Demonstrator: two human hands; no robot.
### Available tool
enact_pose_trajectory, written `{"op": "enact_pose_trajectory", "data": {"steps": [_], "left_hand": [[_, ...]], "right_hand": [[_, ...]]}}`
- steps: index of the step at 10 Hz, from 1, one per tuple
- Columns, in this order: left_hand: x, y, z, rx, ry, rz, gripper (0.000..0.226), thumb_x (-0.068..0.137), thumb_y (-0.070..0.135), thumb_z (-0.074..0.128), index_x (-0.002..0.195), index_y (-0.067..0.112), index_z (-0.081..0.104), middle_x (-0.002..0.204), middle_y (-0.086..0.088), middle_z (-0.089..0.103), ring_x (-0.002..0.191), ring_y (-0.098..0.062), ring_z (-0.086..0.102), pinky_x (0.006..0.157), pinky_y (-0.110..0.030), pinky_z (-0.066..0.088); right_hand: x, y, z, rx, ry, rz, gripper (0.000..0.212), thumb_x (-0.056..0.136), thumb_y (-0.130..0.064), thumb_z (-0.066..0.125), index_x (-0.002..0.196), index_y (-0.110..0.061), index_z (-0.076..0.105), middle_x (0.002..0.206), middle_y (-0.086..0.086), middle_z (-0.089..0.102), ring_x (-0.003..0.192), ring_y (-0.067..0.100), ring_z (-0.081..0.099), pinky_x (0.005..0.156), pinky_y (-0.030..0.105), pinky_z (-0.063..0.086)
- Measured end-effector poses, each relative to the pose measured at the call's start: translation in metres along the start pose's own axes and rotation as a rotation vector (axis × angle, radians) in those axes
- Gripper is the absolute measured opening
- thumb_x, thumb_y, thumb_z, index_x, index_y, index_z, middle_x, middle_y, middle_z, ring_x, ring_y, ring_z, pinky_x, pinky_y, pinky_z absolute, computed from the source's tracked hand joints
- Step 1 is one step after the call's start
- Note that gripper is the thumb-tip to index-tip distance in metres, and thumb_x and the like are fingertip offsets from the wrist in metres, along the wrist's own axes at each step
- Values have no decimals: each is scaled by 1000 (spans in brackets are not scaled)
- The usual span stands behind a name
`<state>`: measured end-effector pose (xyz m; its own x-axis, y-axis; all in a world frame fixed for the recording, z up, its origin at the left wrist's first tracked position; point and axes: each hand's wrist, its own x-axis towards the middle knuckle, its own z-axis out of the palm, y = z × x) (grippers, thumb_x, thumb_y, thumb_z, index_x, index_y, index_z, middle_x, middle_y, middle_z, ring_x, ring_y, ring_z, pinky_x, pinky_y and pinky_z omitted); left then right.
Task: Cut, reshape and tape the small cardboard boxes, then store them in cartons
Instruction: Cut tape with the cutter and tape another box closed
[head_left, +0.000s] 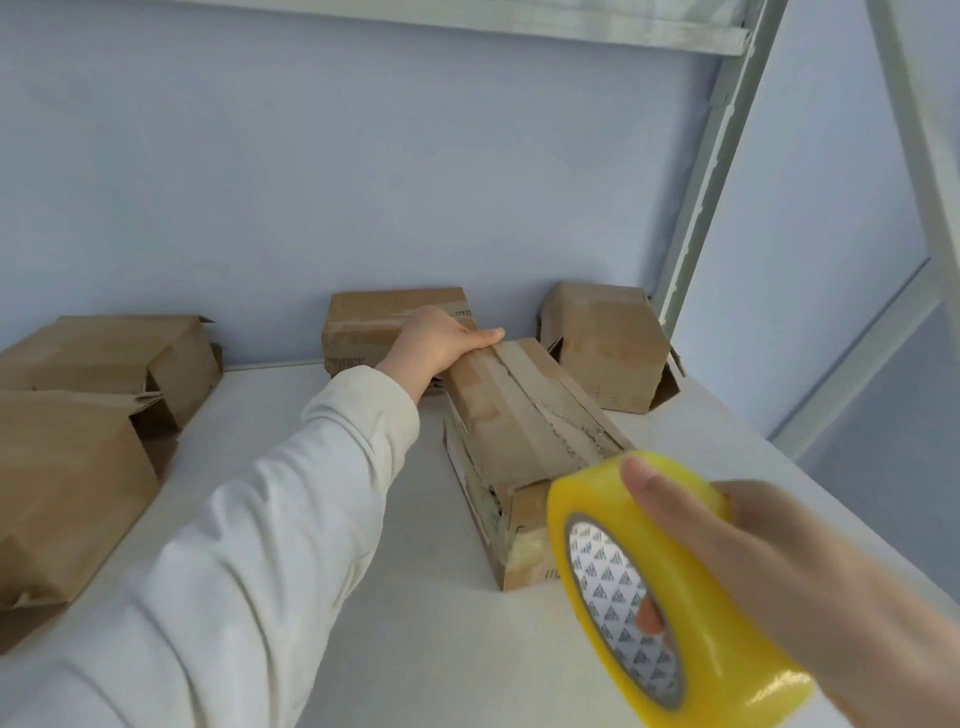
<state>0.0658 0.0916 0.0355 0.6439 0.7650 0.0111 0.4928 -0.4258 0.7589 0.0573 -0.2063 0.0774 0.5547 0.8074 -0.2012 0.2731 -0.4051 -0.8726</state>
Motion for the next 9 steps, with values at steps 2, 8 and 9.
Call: {"op": "enact_pose_trajectory", "data": {"steps": [2,8,9], "left_hand": [[-3,-7,5,-111,26,61,35,80,41,69,85,6,72,86,-6,69,88,-23,64,75,-28,47],[-100,-9,-17,202,-208,720,53,70,69,50,120,54,44,131,25,48,124,1,42,106,-34,34],[-95,8,-29,-86,-201,531,40,74,62,44,107,44,60,115,11,63,107,-4,56,91,-29,45]], "right_hand": [[-1,15,16,-14,91,79,47,81,-61,41,66,-22,61,44,-22,59,47,-15,53,42,3,37],[-1,-8,-21,301,-267,-188,49,54,-53,76,93,-23,73,99,13,71,92,32,68,86,46,51],[15,-43,-36,404,-210,-362,37,56,-32,81,86,-11,76,98,18,71,85,32,70,75,45,55]]}}
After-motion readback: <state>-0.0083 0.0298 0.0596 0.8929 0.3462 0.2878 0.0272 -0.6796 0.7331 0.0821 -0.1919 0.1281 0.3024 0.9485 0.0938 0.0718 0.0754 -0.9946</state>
